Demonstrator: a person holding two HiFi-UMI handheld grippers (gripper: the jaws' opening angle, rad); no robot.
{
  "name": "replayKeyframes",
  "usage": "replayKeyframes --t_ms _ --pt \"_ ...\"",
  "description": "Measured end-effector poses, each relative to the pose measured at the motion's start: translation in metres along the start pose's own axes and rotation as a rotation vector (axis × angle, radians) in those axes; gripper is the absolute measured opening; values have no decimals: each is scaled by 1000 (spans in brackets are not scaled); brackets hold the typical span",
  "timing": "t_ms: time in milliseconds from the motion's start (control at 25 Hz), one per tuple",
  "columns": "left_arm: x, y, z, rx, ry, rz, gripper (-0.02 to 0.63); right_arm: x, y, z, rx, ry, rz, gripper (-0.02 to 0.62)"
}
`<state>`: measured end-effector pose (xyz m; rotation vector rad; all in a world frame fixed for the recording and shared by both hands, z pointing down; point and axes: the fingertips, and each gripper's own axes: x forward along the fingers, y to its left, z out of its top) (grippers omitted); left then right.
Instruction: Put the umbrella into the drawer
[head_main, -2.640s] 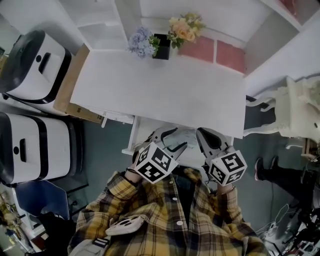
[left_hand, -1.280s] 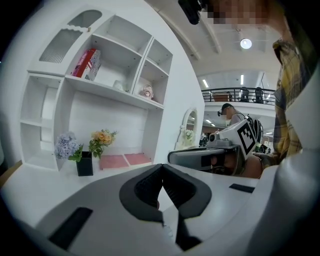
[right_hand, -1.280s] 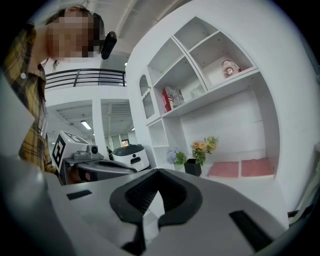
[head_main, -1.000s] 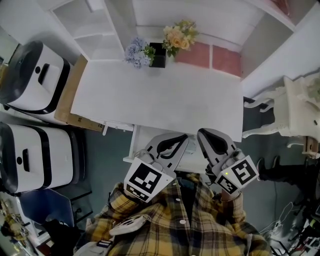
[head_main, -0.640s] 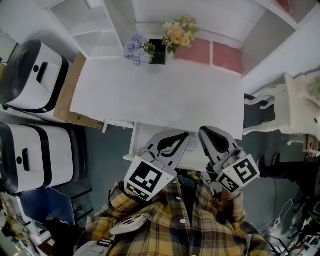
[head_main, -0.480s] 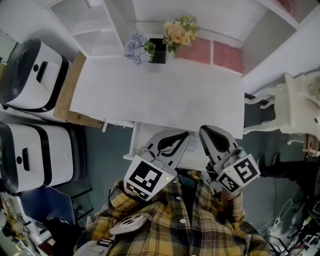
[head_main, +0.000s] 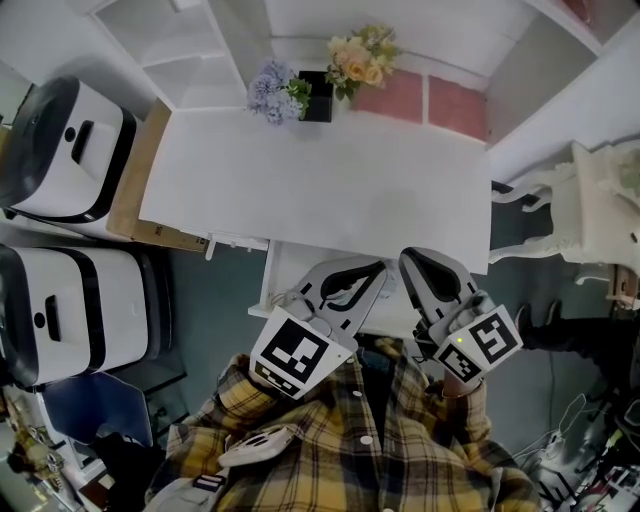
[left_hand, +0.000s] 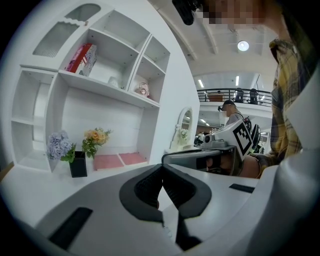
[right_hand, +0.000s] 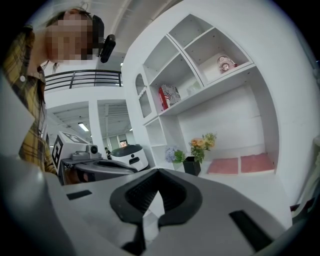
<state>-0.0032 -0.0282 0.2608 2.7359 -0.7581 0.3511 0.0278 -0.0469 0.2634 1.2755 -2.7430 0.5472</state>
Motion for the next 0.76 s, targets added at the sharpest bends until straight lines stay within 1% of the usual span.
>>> replayKeyframes --t_ms 160,440,560,760 --pt "2 0 2 -3 -6 -8 20 -1 -2 -1 5 2 -2 17" --pt "0 5 10 -33 -29 -29 20 -3 -4 0 10 -1 12 17" --pt "2 5 14 -9 -26 -46 20 -3 -3 3 2 -6 19 17" --pt "7 0 15 72 15 -89 20 -3 -5 4 -8 -15 28 17"
